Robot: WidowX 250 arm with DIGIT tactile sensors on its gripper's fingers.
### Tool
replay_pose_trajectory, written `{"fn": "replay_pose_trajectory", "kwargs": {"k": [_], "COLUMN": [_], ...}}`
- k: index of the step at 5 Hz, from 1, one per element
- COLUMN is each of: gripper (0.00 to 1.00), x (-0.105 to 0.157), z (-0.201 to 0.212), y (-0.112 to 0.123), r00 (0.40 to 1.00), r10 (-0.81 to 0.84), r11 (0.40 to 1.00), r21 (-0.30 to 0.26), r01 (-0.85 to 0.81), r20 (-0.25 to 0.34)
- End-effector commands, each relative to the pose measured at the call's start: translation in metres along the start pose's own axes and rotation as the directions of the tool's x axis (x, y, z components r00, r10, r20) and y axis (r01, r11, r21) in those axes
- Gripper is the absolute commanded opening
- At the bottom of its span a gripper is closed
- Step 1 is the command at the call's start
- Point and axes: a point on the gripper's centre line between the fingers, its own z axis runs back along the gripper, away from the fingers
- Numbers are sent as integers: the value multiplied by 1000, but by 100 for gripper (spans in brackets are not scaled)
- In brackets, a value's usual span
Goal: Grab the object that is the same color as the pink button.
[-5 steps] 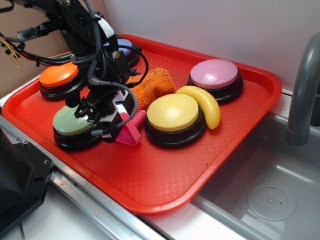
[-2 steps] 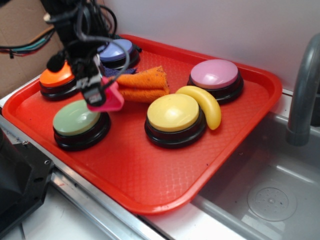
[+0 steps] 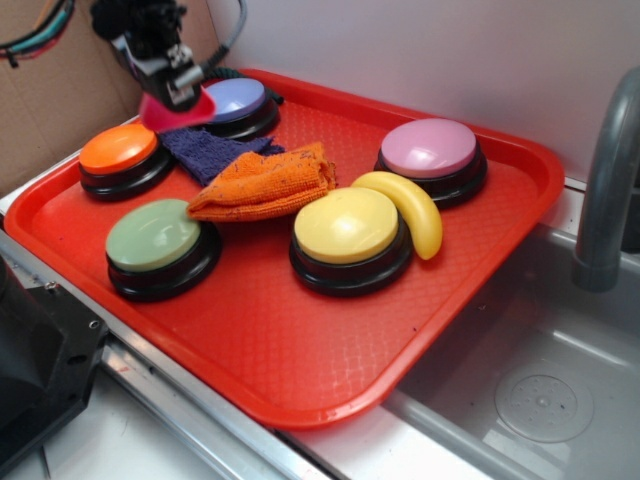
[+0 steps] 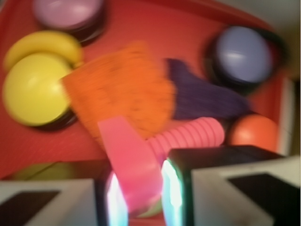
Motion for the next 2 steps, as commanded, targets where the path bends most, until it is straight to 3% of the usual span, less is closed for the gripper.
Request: {"fn": "replay_pose_trajectory", "kwargs": {"k": [1,2], "gripper": [0,0], "x": [14,16], "z": [40,41], "y": [23,28], "r00": [944,899], "r10": [329,438], "r11": [942,891], "r21": [72,133], "r01": [-328,-433], "r20": [-8,-8]}}
